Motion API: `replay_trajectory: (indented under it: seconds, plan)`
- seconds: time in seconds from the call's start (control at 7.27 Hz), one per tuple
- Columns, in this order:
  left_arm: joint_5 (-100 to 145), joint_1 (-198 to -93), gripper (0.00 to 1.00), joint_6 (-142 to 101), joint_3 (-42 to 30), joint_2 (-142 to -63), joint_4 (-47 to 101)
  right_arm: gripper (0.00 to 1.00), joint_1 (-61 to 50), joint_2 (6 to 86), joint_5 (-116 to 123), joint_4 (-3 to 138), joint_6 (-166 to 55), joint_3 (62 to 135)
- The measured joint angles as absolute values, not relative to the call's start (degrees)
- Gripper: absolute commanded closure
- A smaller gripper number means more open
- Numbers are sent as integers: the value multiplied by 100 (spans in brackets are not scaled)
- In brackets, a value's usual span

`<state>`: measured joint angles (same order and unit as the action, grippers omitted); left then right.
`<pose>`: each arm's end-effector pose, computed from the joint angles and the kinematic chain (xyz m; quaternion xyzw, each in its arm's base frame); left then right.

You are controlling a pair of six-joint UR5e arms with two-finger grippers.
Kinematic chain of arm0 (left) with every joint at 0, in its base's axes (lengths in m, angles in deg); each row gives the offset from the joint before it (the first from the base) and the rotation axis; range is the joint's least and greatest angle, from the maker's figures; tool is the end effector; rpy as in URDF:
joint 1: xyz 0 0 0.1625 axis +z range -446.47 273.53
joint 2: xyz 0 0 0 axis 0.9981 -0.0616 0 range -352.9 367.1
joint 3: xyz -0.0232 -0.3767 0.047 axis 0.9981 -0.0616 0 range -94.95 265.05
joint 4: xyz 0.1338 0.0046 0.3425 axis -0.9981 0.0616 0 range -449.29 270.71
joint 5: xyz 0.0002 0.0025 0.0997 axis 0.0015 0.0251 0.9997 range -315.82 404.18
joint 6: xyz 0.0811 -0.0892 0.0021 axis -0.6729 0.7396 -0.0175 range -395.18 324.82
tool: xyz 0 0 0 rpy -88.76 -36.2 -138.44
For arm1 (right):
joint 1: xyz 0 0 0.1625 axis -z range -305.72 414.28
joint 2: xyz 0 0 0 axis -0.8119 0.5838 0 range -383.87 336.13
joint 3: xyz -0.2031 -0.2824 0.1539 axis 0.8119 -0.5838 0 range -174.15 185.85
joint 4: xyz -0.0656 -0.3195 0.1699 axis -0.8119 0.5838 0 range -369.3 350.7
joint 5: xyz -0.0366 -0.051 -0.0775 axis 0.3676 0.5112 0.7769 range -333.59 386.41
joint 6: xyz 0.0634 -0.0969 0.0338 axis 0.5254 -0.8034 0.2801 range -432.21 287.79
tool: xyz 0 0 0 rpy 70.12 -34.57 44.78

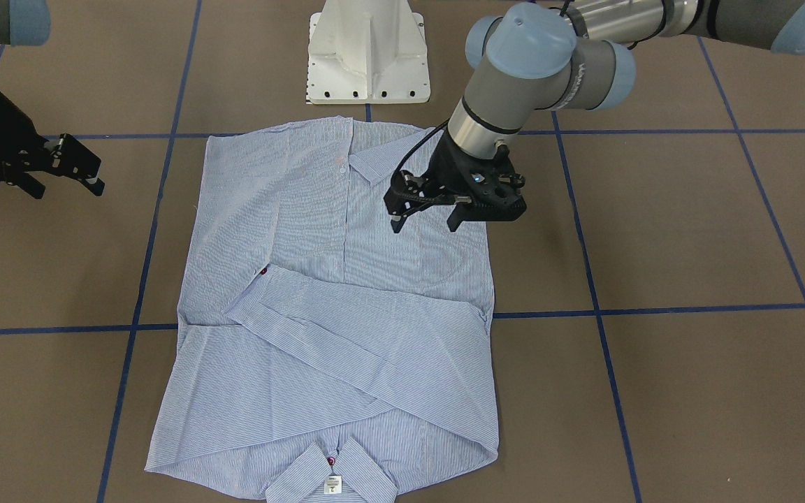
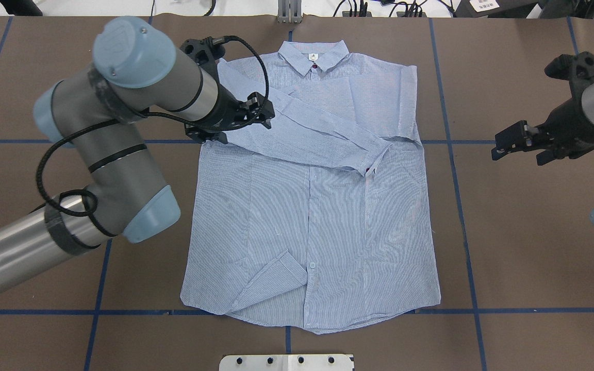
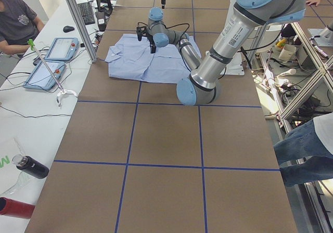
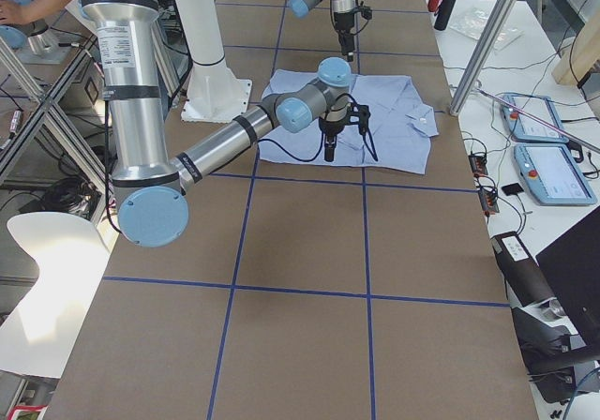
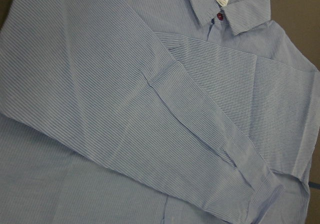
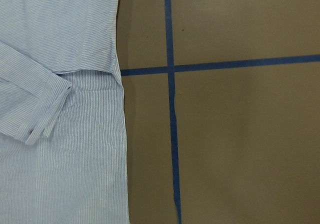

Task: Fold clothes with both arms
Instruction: 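Release the sleeve and draw the left gripper back while the right gripper moves down, then lower the right gripper to the shirt hem corner nearest the robot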

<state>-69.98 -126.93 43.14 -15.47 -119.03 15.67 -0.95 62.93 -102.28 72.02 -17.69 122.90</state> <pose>0.4048 -0.4557 0.1851 0.0586 0.5288 -0.1048 0.8402 -0.2114 -0.4060 0.3802 0.0042 -0.4431 0.0438 0.8954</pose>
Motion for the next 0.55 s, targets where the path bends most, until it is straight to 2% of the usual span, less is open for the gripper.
replay_trajectory:
  seconds: [0.28, 0.55]
  plan:
    - [-6993, -12744, 0, 3678, -2646, -10809, 1415, 0, 750, 6539, -9715, 6622, -836, 12331]
    - [-6956, -12878, 0, 3528, -3170, -10384, 1280, 0, 1418, 6571, -9309, 6248, -109, 12355]
